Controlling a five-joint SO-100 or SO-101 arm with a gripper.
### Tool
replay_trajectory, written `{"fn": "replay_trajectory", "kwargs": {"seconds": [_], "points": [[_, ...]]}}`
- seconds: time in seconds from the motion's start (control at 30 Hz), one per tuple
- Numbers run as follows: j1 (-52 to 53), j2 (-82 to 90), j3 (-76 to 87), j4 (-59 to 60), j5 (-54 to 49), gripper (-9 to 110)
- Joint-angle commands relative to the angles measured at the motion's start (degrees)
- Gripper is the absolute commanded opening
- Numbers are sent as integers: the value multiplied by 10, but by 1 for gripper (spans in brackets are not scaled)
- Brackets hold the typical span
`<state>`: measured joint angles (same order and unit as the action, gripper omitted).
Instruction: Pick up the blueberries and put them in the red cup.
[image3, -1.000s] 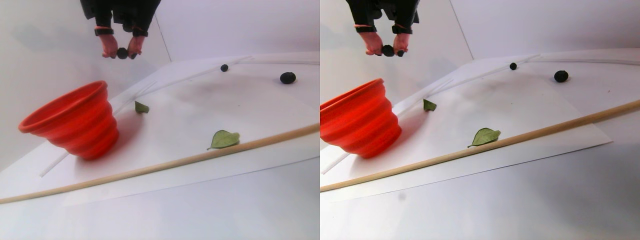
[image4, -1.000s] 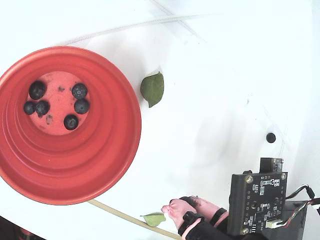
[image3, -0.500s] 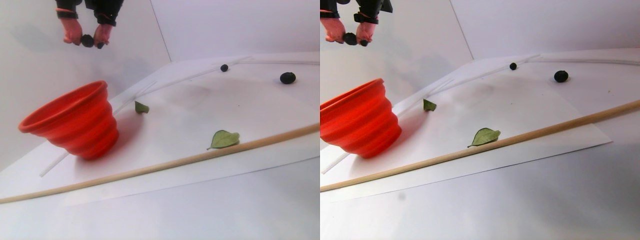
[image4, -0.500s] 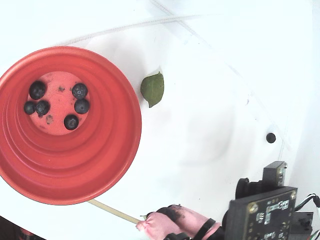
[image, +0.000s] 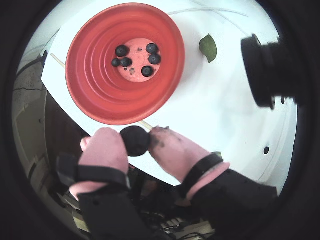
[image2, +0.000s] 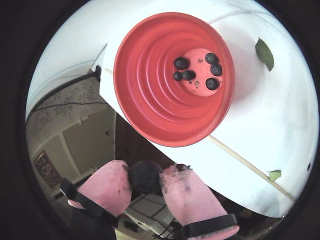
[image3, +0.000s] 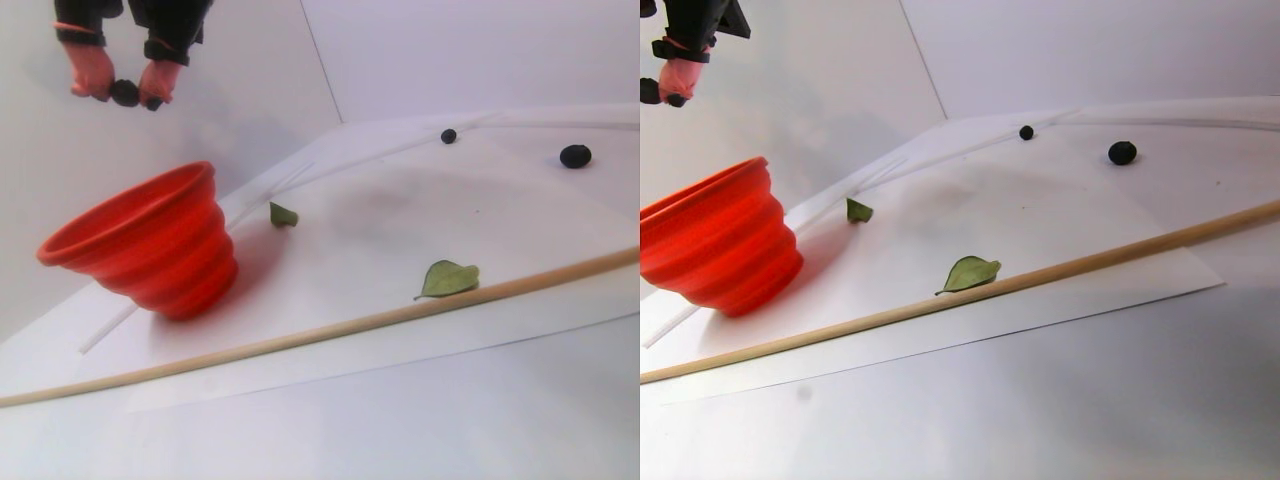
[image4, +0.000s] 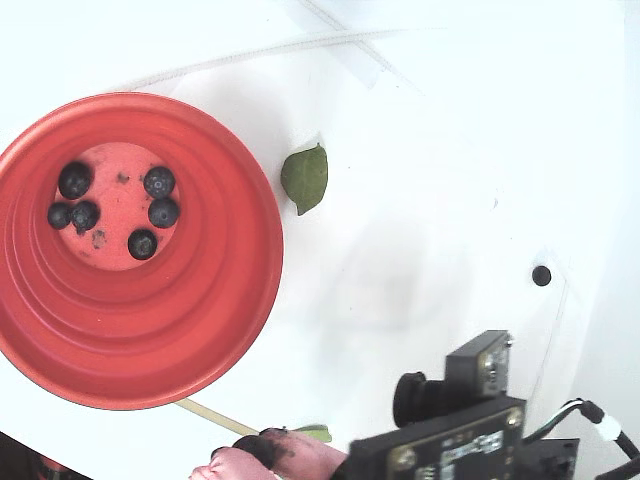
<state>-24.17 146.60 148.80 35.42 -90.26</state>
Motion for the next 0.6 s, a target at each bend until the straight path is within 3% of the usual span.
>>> {"fn": "replay_trajectory", "kwargs": {"seconds": [0.0, 0.57], "points": [[-31, -14, -3, -23, 11, 11], [-48, -134, 9, -138, 35, 11]]}}
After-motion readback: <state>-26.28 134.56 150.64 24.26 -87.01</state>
